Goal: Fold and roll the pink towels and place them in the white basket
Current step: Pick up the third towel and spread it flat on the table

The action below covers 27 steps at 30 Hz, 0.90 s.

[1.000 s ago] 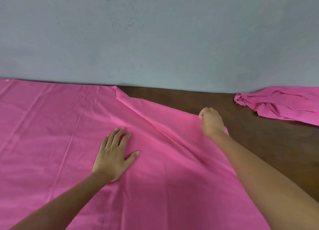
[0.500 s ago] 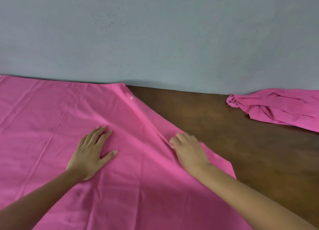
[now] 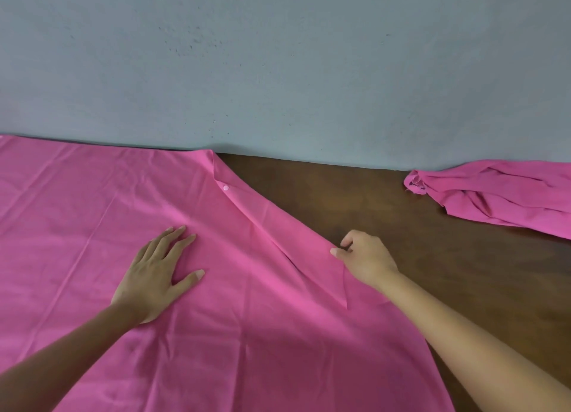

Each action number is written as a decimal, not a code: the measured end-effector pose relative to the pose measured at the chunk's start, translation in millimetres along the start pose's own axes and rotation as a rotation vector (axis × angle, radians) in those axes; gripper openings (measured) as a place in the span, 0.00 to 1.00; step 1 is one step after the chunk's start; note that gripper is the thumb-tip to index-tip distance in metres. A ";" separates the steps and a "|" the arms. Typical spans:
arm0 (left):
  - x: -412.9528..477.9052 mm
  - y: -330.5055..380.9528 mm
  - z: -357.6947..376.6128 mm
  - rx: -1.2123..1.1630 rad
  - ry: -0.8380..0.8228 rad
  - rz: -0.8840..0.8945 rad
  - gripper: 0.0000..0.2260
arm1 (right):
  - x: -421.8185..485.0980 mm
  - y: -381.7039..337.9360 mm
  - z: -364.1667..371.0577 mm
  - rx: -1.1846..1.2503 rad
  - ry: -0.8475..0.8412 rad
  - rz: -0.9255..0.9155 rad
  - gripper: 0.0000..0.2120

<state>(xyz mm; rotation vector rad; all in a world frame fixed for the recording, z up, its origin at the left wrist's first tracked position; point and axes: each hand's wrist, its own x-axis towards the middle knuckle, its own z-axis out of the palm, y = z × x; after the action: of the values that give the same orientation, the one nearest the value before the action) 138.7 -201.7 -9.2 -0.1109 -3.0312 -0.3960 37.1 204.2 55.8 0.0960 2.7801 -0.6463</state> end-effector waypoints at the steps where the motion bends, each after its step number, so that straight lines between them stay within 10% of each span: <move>1: 0.4 0.4 -0.1 0.000 -0.002 0.001 0.37 | 1.3 0.9 2.5 0.098 0.018 0.009 0.09; 8: -0.1 -0.4 0.3 -0.008 -0.008 -0.005 0.37 | 2.7 -6.0 3.1 0.843 0.105 0.070 0.11; 14: 0.6 0.6 -1.0 -0.005 -0.010 0.000 0.37 | 12.4 -8.1 -18.5 0.925 0.013 -0.070 0.19; 19: 0.1 1.3 -1.5 -0.002 -0.001 0.004 0.37 | 21.2 -8.0 -34.2 0.800 -0.081 -0.174 0.26; 27: -0.7 0.5 -0.7 -0.008 0.002 0.001 0.36 | 60.6 5.1 -63.3 0.004 0.299 -0.466 0.28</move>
<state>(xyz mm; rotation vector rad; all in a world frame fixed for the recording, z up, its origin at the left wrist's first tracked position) 139.5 -201.4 -8.4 -0.1124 -3.0281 -0.4073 -36.7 236.7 90.5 -0.5100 3.1144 -0.7994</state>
